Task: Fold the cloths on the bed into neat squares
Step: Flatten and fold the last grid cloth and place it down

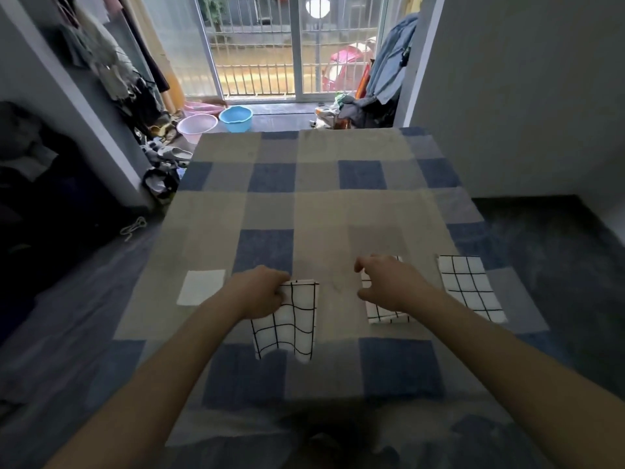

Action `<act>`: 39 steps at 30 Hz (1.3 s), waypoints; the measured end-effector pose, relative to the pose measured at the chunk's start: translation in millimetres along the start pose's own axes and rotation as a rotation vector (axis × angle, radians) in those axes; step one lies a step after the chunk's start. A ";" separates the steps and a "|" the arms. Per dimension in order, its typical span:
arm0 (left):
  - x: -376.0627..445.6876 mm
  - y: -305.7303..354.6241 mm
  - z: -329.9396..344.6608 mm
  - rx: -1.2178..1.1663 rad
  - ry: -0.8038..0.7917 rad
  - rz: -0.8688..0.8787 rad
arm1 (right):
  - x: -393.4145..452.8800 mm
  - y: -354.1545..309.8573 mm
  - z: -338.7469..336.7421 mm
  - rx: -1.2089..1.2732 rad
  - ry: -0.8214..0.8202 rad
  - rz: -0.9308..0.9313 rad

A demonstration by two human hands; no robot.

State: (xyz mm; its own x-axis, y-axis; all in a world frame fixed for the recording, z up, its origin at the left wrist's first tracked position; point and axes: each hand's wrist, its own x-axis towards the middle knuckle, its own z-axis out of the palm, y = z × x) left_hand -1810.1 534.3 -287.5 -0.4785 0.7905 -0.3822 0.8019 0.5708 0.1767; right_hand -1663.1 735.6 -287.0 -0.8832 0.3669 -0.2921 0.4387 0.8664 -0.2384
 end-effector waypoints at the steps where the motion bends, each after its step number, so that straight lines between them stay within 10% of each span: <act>1: 11.6 -5.1 -1.0 -0.050 -0.027 0.010 | 9.3 1.5 -1.8 -0.004 -0.012 0.008; 22: 184.7 -57.0 30.1 -0.301 -0.299 -0.010 | 109.8 11.5 -2.8 0.120 -0.206 0.242; 33: 204.2 -64.7 47.1 -0.303 -0.031 0.023 | 120.8 6.4 -1.2 0.074 -0.223 0.248; 39: 183.5 -60.7 72.2 -0.274 0.362 0.131 | 126.4 0.0 5.2 0.042 -0.336 0.190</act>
State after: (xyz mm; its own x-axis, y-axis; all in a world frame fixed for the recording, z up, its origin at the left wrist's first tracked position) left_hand -1920.7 628.7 -433.9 -0.5129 0.8584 -0.0083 0.7629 0.4602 0.4541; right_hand -1773.9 780.2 -328.7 -0.6849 0.3823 -0.6203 0.6020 0.7765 -0.1860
